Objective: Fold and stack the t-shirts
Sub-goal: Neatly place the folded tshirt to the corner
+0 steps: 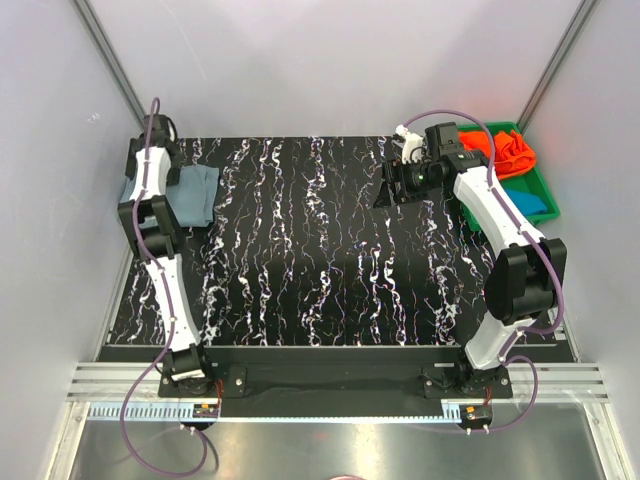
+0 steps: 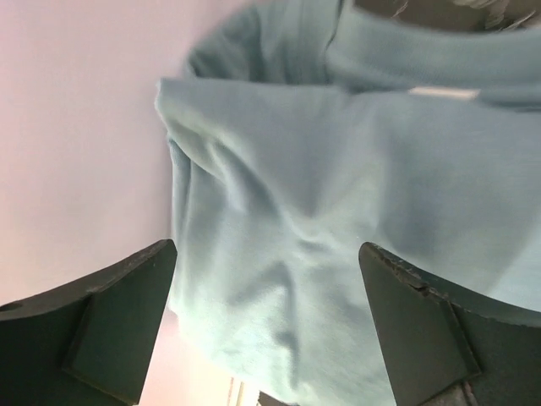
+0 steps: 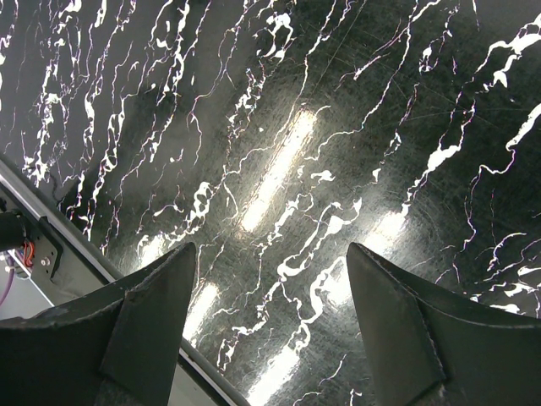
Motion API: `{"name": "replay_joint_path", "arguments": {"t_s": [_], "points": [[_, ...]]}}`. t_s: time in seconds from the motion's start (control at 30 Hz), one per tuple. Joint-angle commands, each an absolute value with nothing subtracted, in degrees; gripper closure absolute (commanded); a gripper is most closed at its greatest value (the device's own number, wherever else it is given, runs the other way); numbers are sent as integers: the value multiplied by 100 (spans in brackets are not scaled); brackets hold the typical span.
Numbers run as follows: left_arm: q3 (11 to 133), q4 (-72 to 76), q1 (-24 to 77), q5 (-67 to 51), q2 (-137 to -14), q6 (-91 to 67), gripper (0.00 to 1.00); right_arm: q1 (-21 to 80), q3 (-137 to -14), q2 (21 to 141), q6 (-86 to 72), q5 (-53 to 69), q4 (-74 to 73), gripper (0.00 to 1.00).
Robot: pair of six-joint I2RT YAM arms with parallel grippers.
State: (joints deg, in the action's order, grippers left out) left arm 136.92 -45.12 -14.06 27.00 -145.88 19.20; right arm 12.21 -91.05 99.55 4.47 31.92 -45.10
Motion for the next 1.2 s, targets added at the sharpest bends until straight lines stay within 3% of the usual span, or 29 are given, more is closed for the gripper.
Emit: {"name": "replay_joint_path", "arguments": {"t_s": [0.0, 0.1, 0.33, 0.57, 0.73, 0.77, 0.83, 0.93, 1.17], "points": [[13783, -3984, -959, 2620, -13504, 1776, 3, 1187, -9184, 9853, 413, 3094, -4377, 20], [12790, -3473, -590, 2304, -12581, 1705, 2, 1178, -9228, 9818, 404, 3085, -4368, 20], [11806, -4447, -27, 784, -11401, 521, 1, 959, -9369, 9335, -235, 2444, -3999, 18], [10014, -4377, 649, -683, -10082, 44, 1, 580, -8921, 9157, -678, 392, -3411, 16], [9747, -4368, 975, -1045, -9440, 113, 7, 396, -8718, 9403, -28, -333, -2769, 18], [9756, -4446, 1080, -1063, -9257, 201, 14, 387, -8771, 9474, 139, -447, -2647, 18], [9747, -4509, 1203, -916, -9071, 464, 18, 334, -8999, 9754, 446, -710, -2523, 18], [9520, -4535, 1345, -922, -8798, 606, 12, 150, -9324, 10167, 729, -1228, -2251, 19], [8947, -4588, 1345, -1327, -8595, 527, 11, -579, -9931, 11214, 1318, -1380, -2574, 20]]}}
